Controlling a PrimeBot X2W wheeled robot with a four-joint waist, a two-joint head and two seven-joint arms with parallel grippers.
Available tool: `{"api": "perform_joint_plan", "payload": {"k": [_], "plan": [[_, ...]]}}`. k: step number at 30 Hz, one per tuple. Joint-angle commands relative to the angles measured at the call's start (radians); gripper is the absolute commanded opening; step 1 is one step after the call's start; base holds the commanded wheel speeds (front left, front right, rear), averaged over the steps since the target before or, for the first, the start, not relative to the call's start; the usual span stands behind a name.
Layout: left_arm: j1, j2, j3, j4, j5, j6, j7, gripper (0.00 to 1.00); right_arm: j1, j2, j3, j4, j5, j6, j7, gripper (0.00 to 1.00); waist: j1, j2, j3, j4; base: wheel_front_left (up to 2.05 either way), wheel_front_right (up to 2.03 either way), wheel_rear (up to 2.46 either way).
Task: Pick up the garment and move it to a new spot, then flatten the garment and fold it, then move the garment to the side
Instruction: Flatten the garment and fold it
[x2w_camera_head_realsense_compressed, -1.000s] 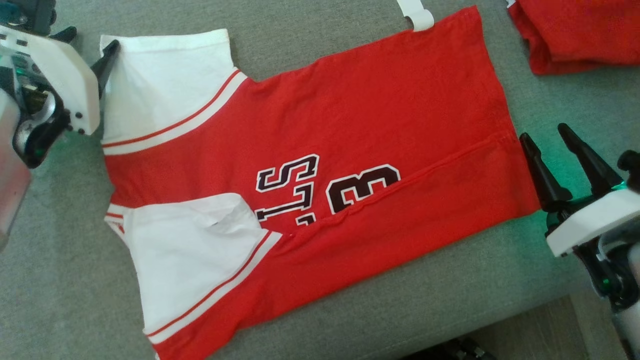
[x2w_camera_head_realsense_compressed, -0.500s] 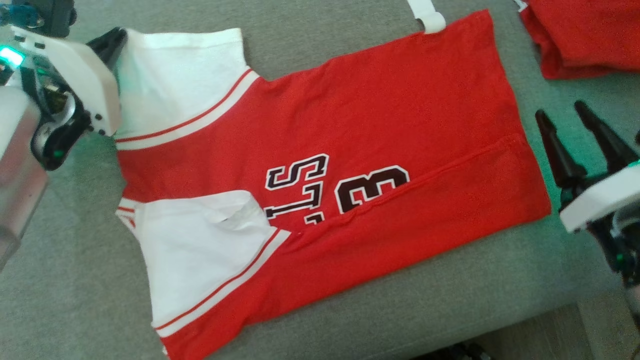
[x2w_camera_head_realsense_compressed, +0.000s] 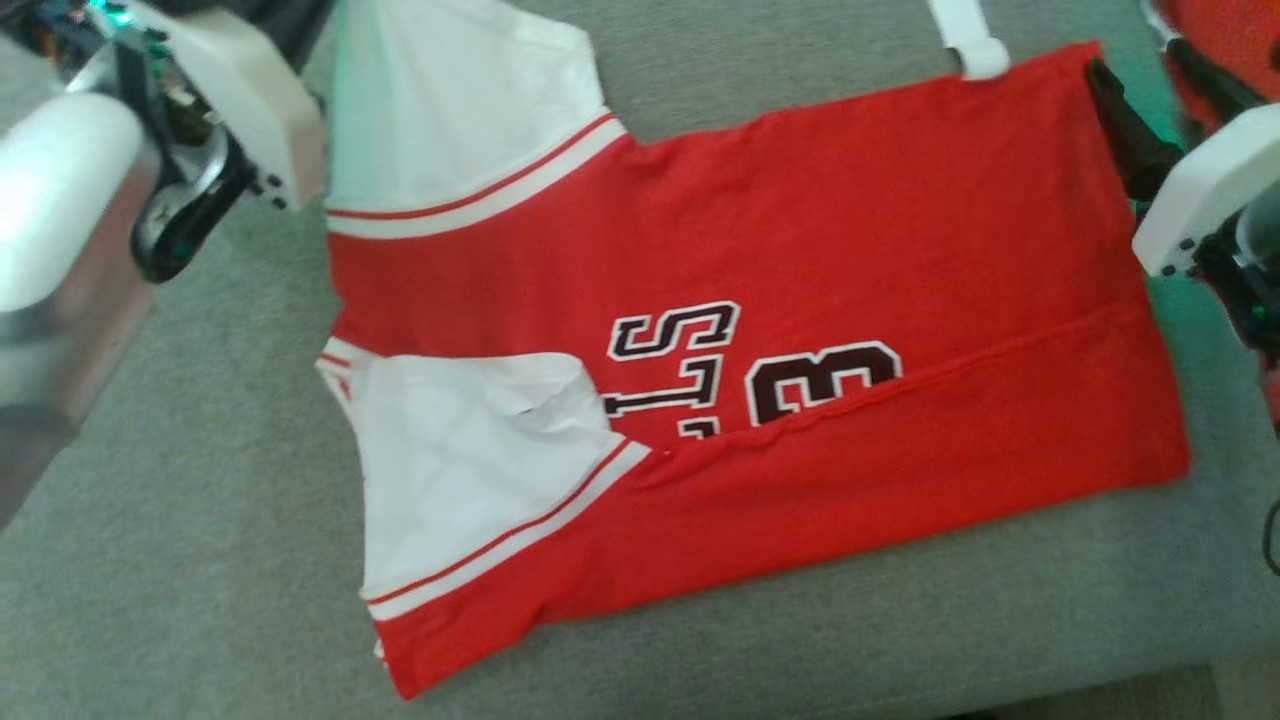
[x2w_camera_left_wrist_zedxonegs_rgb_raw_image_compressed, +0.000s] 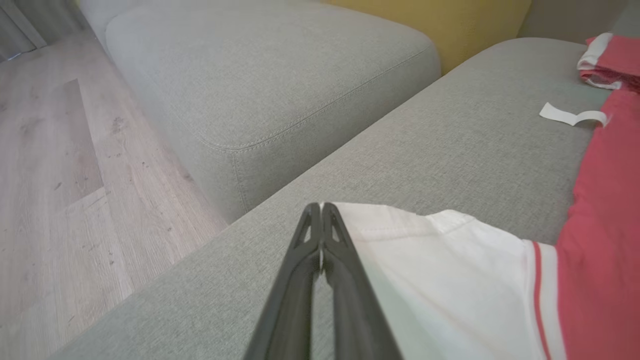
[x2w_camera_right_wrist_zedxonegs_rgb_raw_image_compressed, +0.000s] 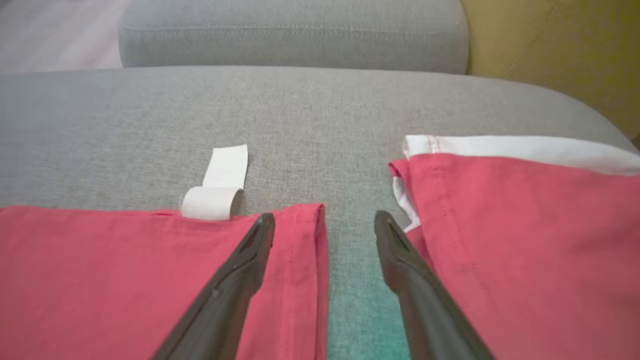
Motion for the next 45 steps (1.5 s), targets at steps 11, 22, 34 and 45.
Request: {"api": "perform_joint_plan", "payload": {"k": [11,22,34,45], "plan": [[-0.106,0.026,-0.039,-0.015,-0.026,0.002,-0.068,0.0,-0.108,-0.021,0.098,0.161,0.03,0.004,-0.004,0.45,-0.0001,0.0,0.004,0.05,0.0,0.0,0.0],[-0.145,0.034,-0.102,0.059,-0.05,0.002,-0.153,0.0,-0.161,-0.039,0.176,0.221,0.085,0.004,-0.091,0.0,-0.0001,0.0,-0.01,0.05,0.0,0.0,0.0],[-0.193,-0.009,-0.069,0.15,-0.021,0.01,-0.339,0.0,-0.211,-0.064,0.145,0.236,0.164,0.004,-0.219,0.0,-0.0001,0.0,-0.039,0.073,0.0,0.0,0.0],[0.025,0.086,-0.091,-0.041,-0.036,0.047,-0.379,0.0,0.0,-0.132,0.137,0.132,0.255,0.004,-0.27,0.0,-0.0001,0.0,-0.124,0.105,0.0,0.0,0.0]]}}
